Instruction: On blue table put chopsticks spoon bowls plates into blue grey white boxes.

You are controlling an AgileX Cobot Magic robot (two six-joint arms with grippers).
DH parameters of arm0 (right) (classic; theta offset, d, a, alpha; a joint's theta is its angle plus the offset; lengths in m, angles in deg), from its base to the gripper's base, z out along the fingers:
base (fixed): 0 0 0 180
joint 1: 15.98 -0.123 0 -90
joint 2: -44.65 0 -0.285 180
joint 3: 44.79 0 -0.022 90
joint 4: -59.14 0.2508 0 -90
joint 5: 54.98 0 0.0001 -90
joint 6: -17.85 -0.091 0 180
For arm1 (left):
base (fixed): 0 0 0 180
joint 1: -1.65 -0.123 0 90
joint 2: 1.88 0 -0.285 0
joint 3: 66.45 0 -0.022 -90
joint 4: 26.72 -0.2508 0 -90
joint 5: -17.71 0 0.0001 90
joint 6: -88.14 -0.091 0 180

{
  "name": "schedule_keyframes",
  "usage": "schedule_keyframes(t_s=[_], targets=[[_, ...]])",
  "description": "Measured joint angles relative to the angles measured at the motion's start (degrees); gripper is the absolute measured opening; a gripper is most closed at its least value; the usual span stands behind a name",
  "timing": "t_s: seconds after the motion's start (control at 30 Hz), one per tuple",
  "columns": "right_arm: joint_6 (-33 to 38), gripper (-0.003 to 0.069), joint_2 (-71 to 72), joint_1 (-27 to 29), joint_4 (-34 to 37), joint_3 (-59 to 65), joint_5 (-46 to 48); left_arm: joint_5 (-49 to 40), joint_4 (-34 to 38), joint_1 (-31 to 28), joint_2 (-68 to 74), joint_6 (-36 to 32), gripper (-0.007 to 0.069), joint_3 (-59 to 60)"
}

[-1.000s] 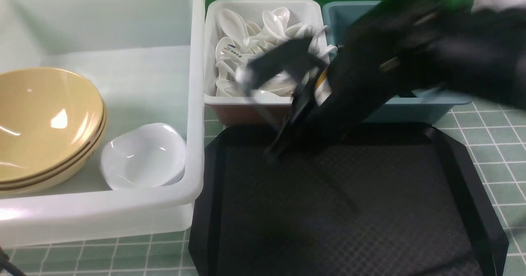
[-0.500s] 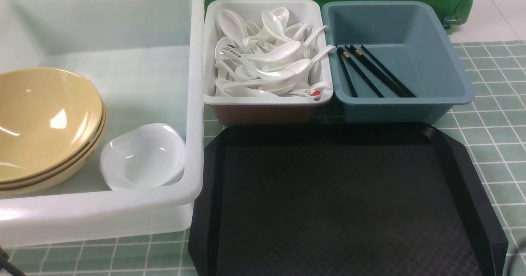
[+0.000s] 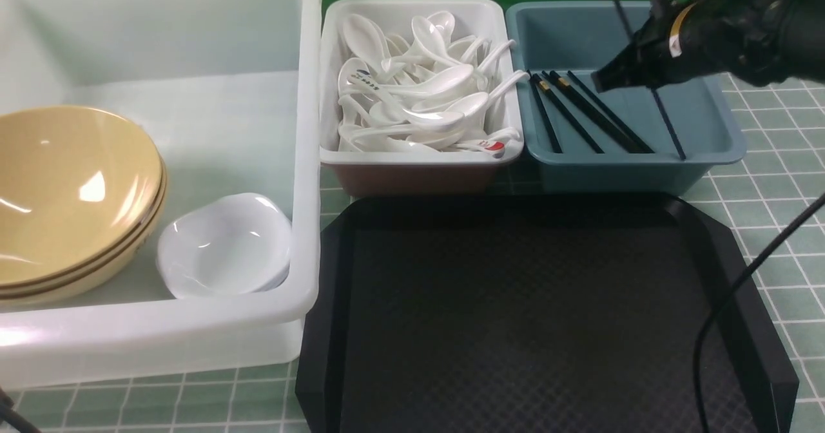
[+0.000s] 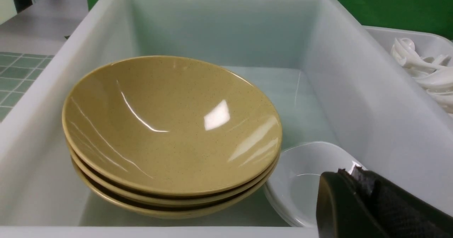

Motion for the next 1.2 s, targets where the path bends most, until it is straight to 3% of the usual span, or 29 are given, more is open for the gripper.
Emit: schedule_keyframes(t_s=[0.17,0.2,0.23,0.33,0.47,0.5,0.57,0.63,0.77,0.9,0.93,1.07,1.13,1.2], targets=[[0.1,0.0086,-4.0,0.1,0.2,0.0,-4.4,0.0,0.0,0.0,0.0,0.0,0.0001,0.0],[0.0,0.0140,-5.0,0.1,0.2,0.0,-6.9,0.0,0.0,0.0,0.0,0.0,0.0001,0.0],[0.0,0.0148,-5.0,0.1,0.2,0.0,-6.9,0.0,0.0,0.0,0.0,0.0,0.0001,0.0],[-0.1,0.0322,-5.2,0.1,0.2,-1.4,-7.6,0.0,0.0,0.0,0.0,0.0,0.0001,0.0],[1.6,0.0470,-4.7,0.0,0.3,-8.1,4.6,0.0,0.0,0.0,0.0,0.0,0.0001,0.0],[1.8,0.0475,-4.6,0.0,0.3,-8.1,5.7,0.0,0.0,0.0,0.0,0.0,0.0001,0.0],[6.3,0.0508,-2.6,-0.1,0.6,-13.7,17.8,-0.1,0.0,0.0,0.0,0.0,0.0001,0.0],[8.8,0.0501,2.6,-0.2,1.0,-16.2,24.8,0.0,0.0,0.0,0.0,0.0,0.0001,0.0],[12.8,0.0444,12.7,-1.4,2.2,-17.2,29.5,0.0,0.0,0.0,0.0,0.0,0.0001,0.0],[16.8,0.0280,30.2,-3.4,7.0,-15.2,33.1,0.1,0.0,0.0,0.0,0.0,0.0001,0.0],[16.9,0.0271,31.0,-3.3,7.8,-14.9,33.0,0.1,0.0,0.0,0.0,0.0,0.0001,0.0],[19.7,0.0067,49.1,-3.4,19.1,0.0,28.9,0.1,0.0,0.0,0.0,0.0,0.0001,0.0],[19.9,0.0046,53.0,-3.4,21.1,4.9,26.7,0.1,0.0,0.0,0.0,0.0,0.0001,0.0],[20.4,0.0036,62.3,-3.4,25.3,20.5,17.9,0.1,0.0,0.0,0.0,0.0,0.0001,0.0]])
